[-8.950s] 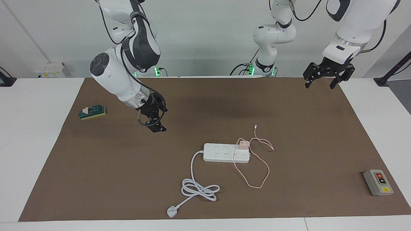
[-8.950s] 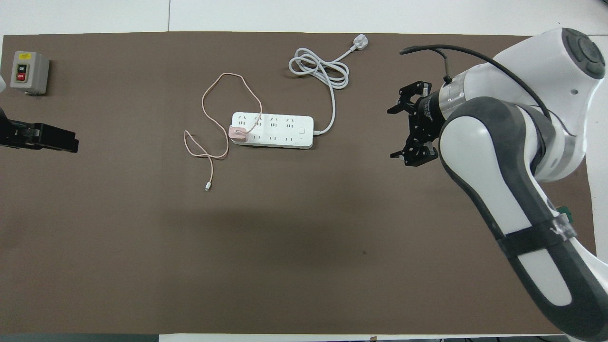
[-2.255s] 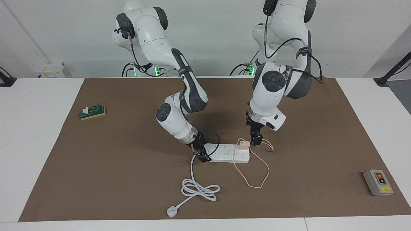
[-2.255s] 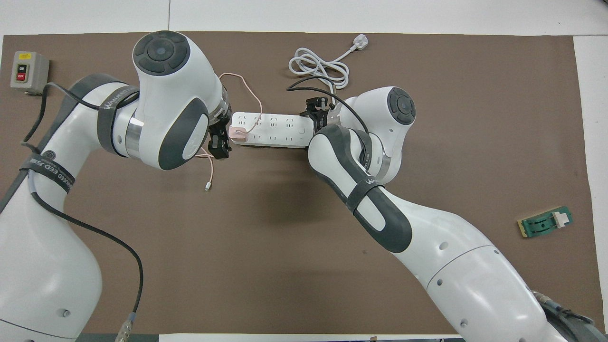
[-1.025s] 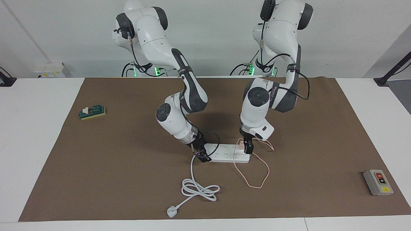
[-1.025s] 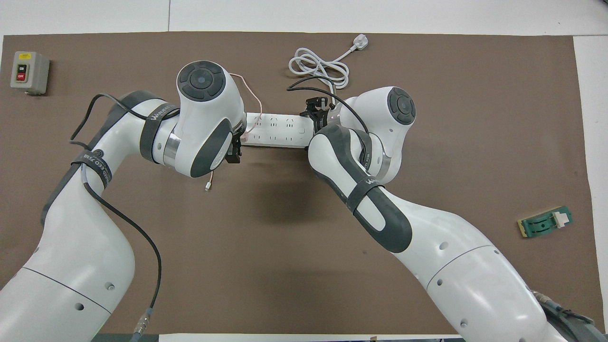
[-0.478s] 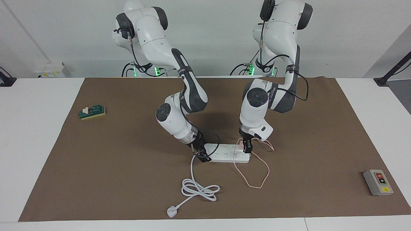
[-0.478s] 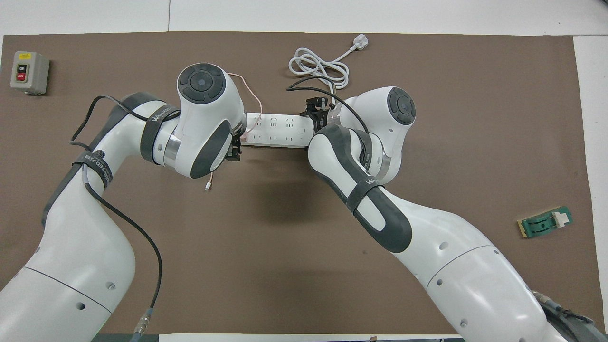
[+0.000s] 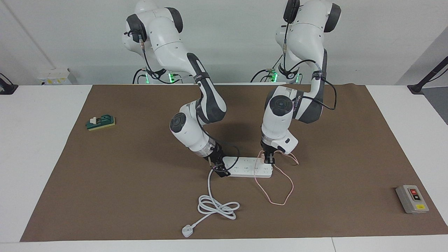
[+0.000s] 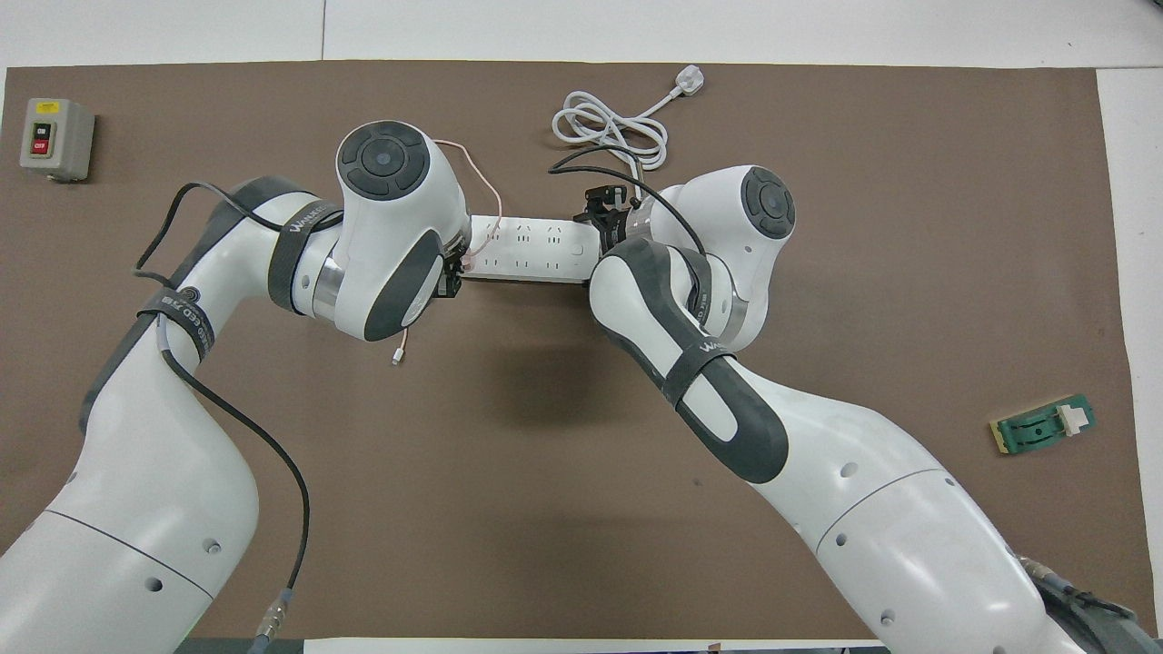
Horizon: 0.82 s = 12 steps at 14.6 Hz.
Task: Unplug charger and place it aside
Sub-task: 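Grasp the pink charger with the left gripper while the right gripper holds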
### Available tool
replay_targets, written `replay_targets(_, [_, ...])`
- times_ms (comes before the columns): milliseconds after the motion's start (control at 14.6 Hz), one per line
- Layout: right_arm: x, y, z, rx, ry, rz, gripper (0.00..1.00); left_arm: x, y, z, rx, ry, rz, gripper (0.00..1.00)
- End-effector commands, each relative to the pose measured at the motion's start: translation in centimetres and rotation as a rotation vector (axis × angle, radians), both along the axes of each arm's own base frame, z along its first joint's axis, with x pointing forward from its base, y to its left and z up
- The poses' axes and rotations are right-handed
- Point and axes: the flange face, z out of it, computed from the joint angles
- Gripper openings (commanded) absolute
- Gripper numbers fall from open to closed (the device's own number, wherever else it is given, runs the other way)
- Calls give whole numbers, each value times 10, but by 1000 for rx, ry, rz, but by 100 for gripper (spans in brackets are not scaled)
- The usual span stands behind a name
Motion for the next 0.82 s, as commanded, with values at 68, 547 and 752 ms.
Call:
replay_targets(68, [5, -3, -9, 20, -33, 1, 0, -3, 6, -1, 11, -7, -6, 0])
replay_targets(547, [5, -2, -9, 21, -31, 3, 0, -7, 7, 47, 22, -11, -43, 0])
replay_targets(752, [5, -2, -9, 21, -31, 3, 0, -19, 15, 121, 22, 16, -94, 0])
